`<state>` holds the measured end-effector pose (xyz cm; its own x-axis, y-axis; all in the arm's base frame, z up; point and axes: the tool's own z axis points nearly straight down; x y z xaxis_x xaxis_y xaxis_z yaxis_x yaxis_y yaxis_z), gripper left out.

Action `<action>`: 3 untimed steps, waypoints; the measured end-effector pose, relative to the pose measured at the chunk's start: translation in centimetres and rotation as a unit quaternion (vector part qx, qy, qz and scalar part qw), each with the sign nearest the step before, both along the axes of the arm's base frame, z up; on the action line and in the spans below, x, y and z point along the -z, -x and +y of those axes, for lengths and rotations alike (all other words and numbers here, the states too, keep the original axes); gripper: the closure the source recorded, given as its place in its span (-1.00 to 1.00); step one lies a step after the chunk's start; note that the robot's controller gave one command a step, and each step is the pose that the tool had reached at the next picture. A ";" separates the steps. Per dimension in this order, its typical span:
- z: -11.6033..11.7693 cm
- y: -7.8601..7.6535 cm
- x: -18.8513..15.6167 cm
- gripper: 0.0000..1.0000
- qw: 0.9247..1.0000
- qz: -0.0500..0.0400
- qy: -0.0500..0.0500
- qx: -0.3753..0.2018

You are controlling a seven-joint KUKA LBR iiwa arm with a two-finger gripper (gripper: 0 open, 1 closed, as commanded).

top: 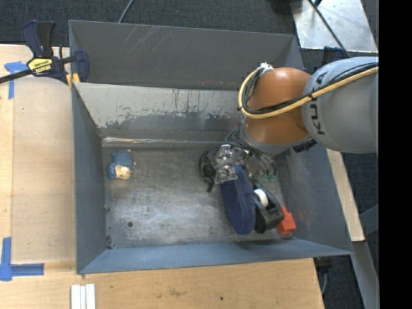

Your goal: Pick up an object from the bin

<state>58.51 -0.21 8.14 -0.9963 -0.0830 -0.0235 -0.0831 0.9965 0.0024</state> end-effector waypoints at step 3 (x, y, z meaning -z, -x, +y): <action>-0.1 -0.5 -10.7 1.00 1.000 0.006 0.002 0.002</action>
Offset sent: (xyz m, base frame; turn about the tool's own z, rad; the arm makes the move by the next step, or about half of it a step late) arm 0.0000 -0.0001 0.0155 0.0000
